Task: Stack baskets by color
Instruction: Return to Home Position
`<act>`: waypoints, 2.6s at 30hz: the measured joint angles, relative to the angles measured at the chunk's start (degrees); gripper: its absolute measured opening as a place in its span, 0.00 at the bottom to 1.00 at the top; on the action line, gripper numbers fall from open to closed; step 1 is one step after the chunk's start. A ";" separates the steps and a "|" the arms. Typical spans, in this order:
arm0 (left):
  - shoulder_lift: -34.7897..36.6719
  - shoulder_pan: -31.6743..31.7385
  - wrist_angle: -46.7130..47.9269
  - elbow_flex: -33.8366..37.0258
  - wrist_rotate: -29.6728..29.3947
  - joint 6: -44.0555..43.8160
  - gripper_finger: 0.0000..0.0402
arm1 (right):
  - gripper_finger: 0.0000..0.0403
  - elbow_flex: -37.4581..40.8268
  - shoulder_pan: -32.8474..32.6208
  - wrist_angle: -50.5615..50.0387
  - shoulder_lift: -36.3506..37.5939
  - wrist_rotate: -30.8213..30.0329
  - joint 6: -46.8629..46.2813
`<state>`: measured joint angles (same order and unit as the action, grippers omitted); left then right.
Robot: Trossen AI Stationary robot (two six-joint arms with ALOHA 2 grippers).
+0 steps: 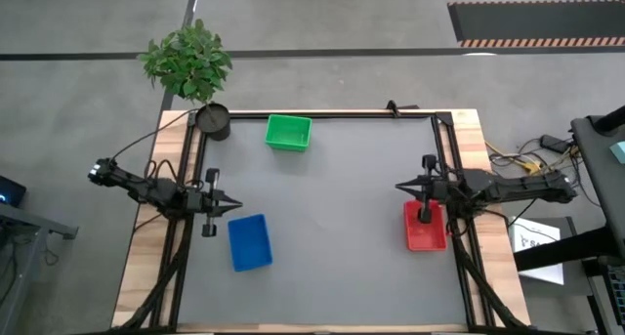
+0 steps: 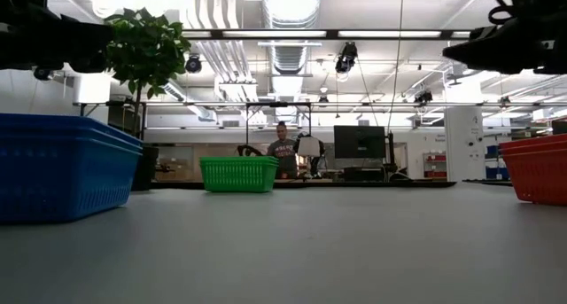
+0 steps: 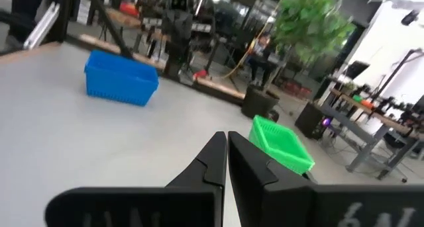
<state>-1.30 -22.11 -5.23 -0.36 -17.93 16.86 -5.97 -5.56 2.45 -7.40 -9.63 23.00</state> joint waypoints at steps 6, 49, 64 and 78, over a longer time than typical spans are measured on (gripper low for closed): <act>0.00 0.00 -0.10 0.02 0.01 0.02 0.00 | 0.02 2.38 -0.02 -1.77 6.40 0.90 0.52; -2.69 0.02 -0.24 -0.11 -2.25 0.22 0.00 | 0.02 5.28 -0.04 -0.52 0.13 5.07 -15.02; -2.80 0.00 -0.25 -0.11 -2.25 0.25 0.00 | 0.02 5.26 -0.04 -0.52 0.13 5.07 -15.04; -2.80 0.00 -0.26 -0.11 -2.25 0.24 0.00 | 0.02 5.26 -0.04 -0.52 0.13 5.07 -15.04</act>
<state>-4.10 -22.11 -5.50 -0.47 -20.18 17.10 -0.71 -5.61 1.93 -7.27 -4.56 7.97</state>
